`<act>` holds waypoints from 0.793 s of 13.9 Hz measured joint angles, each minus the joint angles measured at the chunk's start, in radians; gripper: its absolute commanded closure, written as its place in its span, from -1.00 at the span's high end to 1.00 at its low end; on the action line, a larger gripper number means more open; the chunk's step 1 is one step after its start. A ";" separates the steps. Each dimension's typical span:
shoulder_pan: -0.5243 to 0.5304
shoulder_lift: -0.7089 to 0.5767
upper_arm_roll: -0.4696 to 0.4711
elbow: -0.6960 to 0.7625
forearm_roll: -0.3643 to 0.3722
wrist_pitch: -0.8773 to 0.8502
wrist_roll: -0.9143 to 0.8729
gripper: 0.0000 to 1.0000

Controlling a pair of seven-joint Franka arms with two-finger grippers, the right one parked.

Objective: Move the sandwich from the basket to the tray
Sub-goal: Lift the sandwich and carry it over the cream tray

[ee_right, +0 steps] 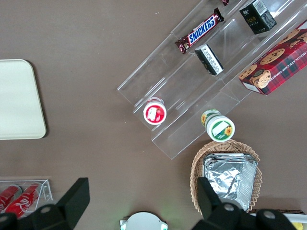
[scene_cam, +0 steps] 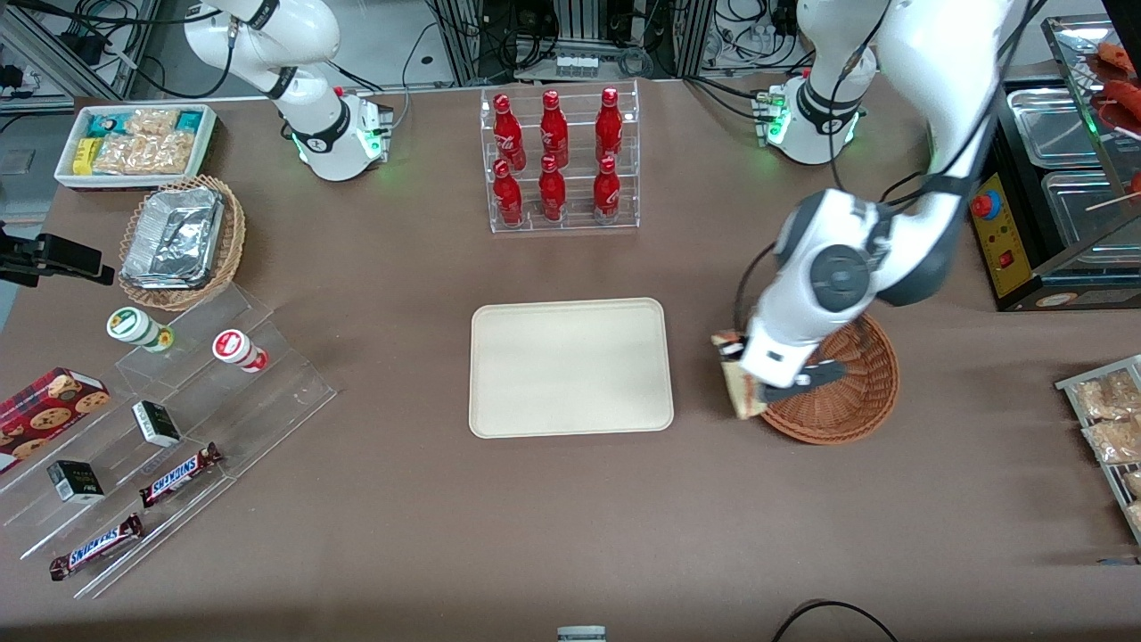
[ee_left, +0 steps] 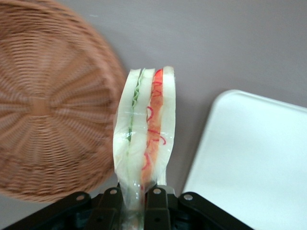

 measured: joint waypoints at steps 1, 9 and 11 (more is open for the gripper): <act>-0.021 0.031 -0.027 0.020 0.032 0.023 -0.051 -1.00; -0.304 0.292 -0.043 0.236 0.223 0.123 -0.478 -1.00; -0.326 0.334 -0.043 0.286 0.223 0.123 -0.508 -1.00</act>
